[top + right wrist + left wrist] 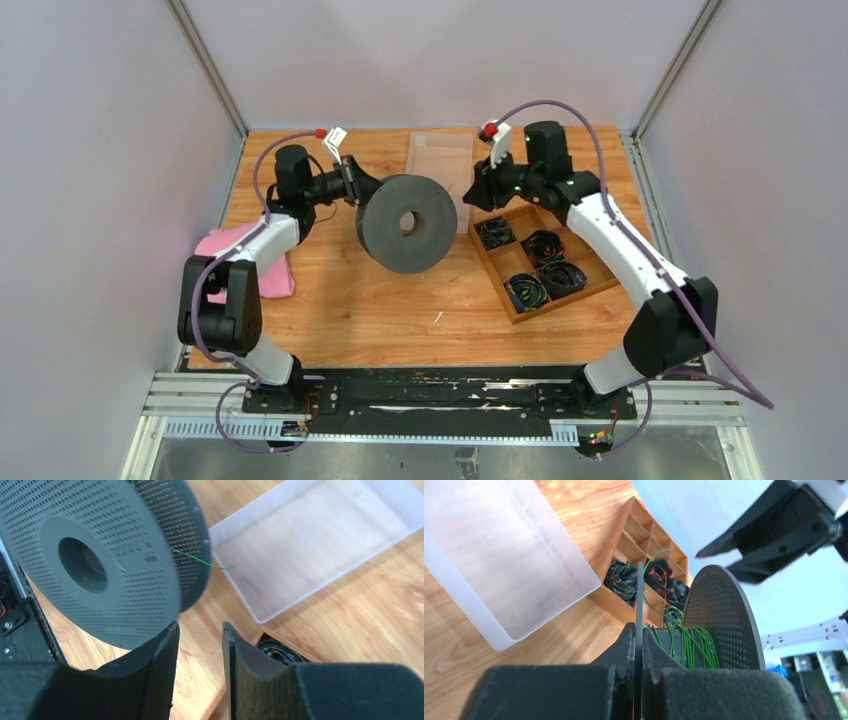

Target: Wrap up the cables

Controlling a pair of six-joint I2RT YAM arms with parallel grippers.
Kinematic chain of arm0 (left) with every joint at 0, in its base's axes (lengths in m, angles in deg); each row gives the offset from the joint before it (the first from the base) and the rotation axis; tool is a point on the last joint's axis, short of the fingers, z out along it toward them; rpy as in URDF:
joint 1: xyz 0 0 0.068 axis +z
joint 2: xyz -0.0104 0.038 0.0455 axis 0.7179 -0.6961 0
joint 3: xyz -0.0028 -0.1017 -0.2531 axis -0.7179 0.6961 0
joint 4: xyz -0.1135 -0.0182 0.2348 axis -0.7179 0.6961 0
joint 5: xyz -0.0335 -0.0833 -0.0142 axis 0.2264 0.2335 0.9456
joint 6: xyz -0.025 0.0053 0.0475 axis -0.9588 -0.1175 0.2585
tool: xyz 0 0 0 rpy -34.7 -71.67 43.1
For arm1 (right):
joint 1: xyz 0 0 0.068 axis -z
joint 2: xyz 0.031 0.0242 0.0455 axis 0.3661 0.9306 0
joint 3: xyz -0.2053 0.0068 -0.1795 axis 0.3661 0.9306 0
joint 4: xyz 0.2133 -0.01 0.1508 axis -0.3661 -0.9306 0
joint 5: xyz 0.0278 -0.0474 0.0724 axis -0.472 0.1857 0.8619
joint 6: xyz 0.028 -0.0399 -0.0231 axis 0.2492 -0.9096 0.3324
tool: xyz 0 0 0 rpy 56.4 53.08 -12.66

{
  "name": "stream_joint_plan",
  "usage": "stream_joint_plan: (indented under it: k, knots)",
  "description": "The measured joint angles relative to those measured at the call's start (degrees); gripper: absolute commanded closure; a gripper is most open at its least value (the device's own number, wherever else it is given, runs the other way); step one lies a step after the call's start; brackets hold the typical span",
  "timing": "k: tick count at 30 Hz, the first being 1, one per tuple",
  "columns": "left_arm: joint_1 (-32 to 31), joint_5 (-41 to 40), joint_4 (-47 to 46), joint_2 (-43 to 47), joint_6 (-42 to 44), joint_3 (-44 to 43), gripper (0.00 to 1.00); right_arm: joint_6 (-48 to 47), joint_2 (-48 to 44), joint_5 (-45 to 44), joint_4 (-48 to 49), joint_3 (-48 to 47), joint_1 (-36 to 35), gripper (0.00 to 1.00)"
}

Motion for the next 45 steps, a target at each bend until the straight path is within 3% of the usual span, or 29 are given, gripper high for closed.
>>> stream_joint_plan:
  k: [9, 18, 20, 24, 28, 37, 45]
  knots:
    - [2.91, 11.37, 4.04, 3.80, 4.94, -3.72, 1.00, 0.98, -11.56, -0.72, 1.25, 1.40, 2.67, 0.62]
    - [3.02, 15.15, 4.96, 6.40, 7.04, -4.20, 1.00, 1.18, -8.52, 2.34, -0.68, 0.94, 2.75, 0.61]
    - [2.99, 13.46, 10.62, 6.32, 10.29, -5.57, 1.00, 1.73, -7.21, 2.93, -0.96, 0.31, 2.75, 0.61]
    - [1.62, 3.34, 30.80, 5.49, 25.81, -13.73, 1.00, 2.14, -5.79, 3.34, -1.40, -0.24, 2.75, 0.61]
    - [0.68, -4.13, 37.51, 6.75, 29.90, -13.46, 1.00, 2.23, -4.72, 3.37, -1.95, -0.68, 2.75, 0.61]
    - [0.37, -16.63, 43.30, 9.18, 26.97, -13.07, 1.00, 2.93, -2.49, 6.14, -0.68, -1.05, 2.75, 0.60]
    - [0.37, -17.40, 42.99, 13.60, 21.68, -15.63, 1.00, 9.01, 1.20, 10.56, 10.71, 5.68, 2.75, 0.56]
